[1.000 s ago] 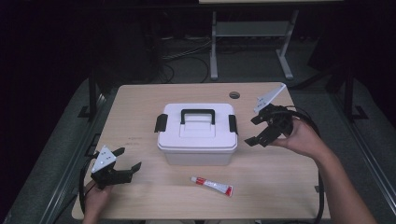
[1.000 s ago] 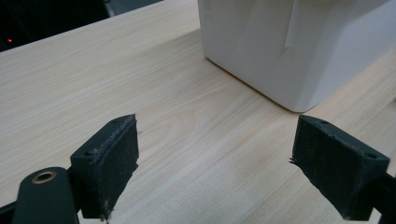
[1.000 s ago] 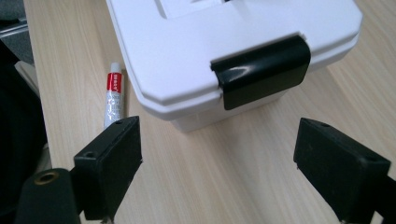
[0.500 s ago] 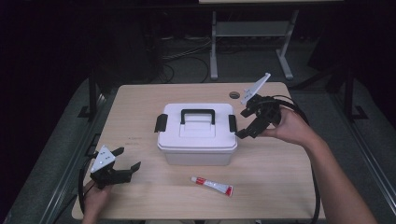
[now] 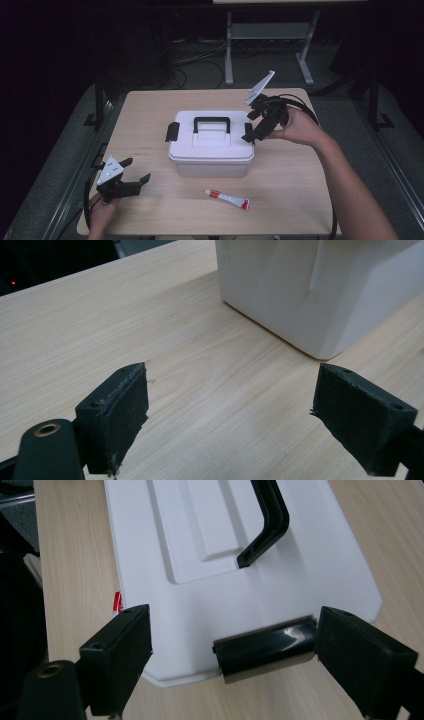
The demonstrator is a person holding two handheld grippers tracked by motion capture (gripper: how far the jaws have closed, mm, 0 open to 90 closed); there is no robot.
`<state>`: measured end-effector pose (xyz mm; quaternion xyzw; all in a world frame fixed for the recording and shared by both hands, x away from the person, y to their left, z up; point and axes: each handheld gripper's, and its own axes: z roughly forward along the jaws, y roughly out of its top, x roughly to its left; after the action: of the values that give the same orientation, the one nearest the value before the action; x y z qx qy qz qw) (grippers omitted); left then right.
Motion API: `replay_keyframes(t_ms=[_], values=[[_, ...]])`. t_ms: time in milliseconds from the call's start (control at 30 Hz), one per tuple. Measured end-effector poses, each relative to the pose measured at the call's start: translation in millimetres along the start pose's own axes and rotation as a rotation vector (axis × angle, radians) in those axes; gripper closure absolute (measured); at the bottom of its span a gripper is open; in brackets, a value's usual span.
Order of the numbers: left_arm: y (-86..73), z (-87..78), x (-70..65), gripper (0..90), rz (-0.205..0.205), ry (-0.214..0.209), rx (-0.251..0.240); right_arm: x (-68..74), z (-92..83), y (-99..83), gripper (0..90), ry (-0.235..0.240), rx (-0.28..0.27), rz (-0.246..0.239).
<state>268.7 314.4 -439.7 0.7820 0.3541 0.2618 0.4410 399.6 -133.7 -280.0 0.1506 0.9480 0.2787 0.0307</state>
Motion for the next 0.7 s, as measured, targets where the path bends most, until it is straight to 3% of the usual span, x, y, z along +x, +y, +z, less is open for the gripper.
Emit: replay_keyframes(t_ms=[700], values=[[0.2,-0.4,0.5,13.8,0.005,0.003,-0.002,-8.0,16.0,37.6,19.2,0.052,0.014,-0.053]])
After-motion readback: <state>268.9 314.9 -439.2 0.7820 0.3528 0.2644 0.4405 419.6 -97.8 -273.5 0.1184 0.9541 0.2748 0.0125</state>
